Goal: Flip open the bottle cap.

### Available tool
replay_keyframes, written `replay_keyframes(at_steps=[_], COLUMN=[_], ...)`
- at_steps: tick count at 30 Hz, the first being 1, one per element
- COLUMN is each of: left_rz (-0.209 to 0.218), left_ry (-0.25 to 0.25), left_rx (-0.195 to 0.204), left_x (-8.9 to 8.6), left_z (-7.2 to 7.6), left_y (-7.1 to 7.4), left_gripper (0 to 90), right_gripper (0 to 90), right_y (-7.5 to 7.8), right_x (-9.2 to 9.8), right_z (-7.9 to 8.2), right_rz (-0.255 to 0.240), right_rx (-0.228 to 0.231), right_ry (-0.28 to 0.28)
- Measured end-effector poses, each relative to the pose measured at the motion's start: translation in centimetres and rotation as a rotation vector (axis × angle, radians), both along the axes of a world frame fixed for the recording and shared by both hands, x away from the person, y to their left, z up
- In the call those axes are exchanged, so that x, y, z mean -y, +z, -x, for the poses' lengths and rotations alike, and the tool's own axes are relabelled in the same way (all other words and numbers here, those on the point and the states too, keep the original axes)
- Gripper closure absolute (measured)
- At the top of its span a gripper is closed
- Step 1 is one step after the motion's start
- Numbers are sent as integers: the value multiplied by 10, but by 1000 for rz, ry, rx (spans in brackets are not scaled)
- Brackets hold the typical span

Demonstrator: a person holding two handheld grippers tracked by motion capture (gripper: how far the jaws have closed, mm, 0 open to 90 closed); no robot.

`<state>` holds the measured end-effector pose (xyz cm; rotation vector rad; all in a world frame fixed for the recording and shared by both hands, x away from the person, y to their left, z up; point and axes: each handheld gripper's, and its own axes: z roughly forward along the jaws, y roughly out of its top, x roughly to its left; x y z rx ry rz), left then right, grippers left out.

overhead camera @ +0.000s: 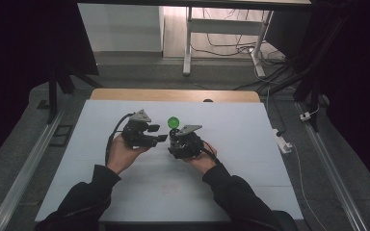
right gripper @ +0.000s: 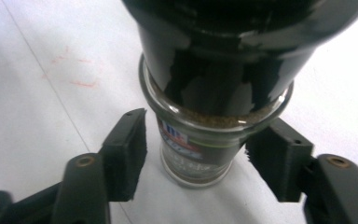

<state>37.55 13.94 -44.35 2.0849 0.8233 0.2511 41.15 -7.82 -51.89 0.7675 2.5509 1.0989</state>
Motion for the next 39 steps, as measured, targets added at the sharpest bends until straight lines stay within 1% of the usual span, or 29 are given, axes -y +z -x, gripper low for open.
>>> replay_keyframes(at_steps=[1,3,4,5,8,11,13,15,17,18,19,25,28,30,32,35,38,39], left_rz=[3,7,9,6,-16,-10,-11,-2,11,13,15,30,38,40,41,45,47,49], left_ry=[-3,-11,-17,-19,-7,4,26,30,28,29,32,15,13,12,16,22,30,34], left_rx=[0,-2,-5,-7,1,-7,-16,-29,-39,-44,-49,-62,-64,-63,-60,-68,-72,-71], left_x=[-1,-3,-4,-5,-6,-10,-12,-14,-17,-18,-19,-26,-30,-33,-36,-41,-47,-48], left_z=[1,5,6,7,13,17,19,22,24,25,27,38,45,50,55,61,68,71], left_y=[0,0,-1,-1,-2,-3,-4,-4,-5,-5,-6,-6,-5,-5,-5,-6,-7,-7], left_gripper=[416,351,351,322,229,169,158,138,116,109,100,58,42,37,30,20,13,11], right_gripper=[351,303,303,287,248,217,185,168,130,118,112,76,30,25,17,10,7,3], right_y=[0,3,3,4,6,7,9,10,11,12,12,22,27,30,32,35,39,41], right_x=[0,1,1,2,3,6,8,9,12,13,14,25,29,32,36,43,51,53], right_z=[0,1,1,1,3,5,7,9,11,12,13,18,21,24,29,37,44,47], right_rz=[0,-14,-14,-20,-12,-17,-19,-21,-20,-23,-23,-56,-68,-77,-89,-90,-90,-90], right_rx=[0,-5,-5,-14,-21,-35,-55,-69,-79,-92,-95,-123,-127,-135,-154,-179,-189,-185], right_ry=[0,4,4,2,-4,-3,4,12,24,27,34,45,54,62,64,77,91,99])
